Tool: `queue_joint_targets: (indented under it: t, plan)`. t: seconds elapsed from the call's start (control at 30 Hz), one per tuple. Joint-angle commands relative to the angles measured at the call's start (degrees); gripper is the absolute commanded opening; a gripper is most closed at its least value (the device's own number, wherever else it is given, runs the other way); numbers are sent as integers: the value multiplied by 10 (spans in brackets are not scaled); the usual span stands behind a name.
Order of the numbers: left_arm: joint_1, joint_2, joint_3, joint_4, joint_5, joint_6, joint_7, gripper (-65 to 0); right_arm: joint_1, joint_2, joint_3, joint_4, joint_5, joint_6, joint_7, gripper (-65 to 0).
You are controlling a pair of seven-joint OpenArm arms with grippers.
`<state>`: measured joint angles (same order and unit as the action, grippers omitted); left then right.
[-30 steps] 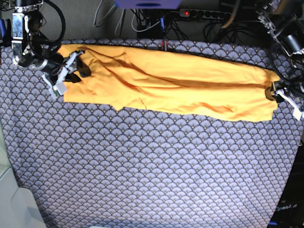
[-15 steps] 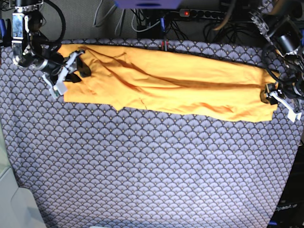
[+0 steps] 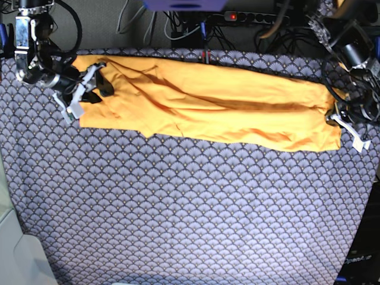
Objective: Fold the T-shirt properly
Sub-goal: 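Grasp the strip's end with the left gripper, then lift the strip end with the left gripper and fold it toward the right gripper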
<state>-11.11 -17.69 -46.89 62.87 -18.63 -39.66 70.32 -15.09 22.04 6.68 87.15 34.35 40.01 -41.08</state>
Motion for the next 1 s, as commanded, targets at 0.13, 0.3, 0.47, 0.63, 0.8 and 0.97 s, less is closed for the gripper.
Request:
queue_joint_targets:
  t: [0.13, 0.3, 0.47, 0.63, 0.8, 0.97]
  plan:
    - [-5, 21, 1, 110, 3, -3, 79, -650, 0, 6, 0, 5, -6, 0, -13, -376]
    - [-5, 82, 25, 272, 7, -3, 97, -650, 0, 11, 0, 5, -6, 0, -13, -376]
    - [-6, 118, 115, 380, 5, -3, 97, -650, 0, 12, -1, 6, -6, 0, -12, -376]
    - [2, 169, 204, 420, 7, -3, 97, -650, 7, 12, -1, 4, -6, 0, -16, -376]
    - [32, 191, 265, 438, 4, -3, 97, -650, 11, 12, -1, 5, -6, 0, -17, -376]
    - [78, 191, 313, 491, 7, -3, 97, -650, 11, 13, -1, 5, -6, 0, -17, -376]
